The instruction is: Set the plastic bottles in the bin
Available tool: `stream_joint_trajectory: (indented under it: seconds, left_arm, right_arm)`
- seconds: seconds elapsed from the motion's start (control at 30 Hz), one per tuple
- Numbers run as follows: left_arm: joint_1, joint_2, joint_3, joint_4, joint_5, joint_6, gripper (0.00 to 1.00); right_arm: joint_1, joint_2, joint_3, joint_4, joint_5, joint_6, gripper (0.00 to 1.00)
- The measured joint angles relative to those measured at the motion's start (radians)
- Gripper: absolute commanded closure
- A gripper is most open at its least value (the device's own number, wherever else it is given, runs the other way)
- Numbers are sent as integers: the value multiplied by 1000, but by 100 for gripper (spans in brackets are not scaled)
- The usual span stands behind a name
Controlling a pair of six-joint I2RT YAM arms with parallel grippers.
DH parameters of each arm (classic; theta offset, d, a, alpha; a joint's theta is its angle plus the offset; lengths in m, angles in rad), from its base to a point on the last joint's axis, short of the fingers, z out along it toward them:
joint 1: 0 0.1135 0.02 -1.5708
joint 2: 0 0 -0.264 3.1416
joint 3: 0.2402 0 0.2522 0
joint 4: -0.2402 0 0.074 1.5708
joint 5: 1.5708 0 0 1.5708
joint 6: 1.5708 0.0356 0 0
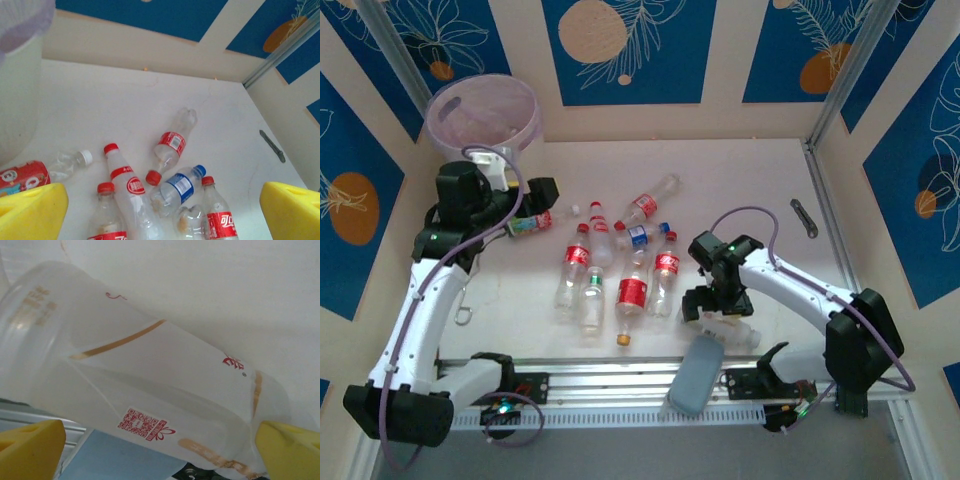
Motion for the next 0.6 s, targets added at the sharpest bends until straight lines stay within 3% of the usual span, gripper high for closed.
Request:
stream_joint_trajectory:
  seconds: [0.4, 0.6]
  left_arm:
    - [-15, -74, -185, 9, 32, -76, 3]
    - [-21, -74, -211, 23, 32, -97, 3]
  right_arm:
    - [-78, 100, 27, 67, 40, -8, 1]
    - [-235, 129, 42, 144, 96, -36, 1]
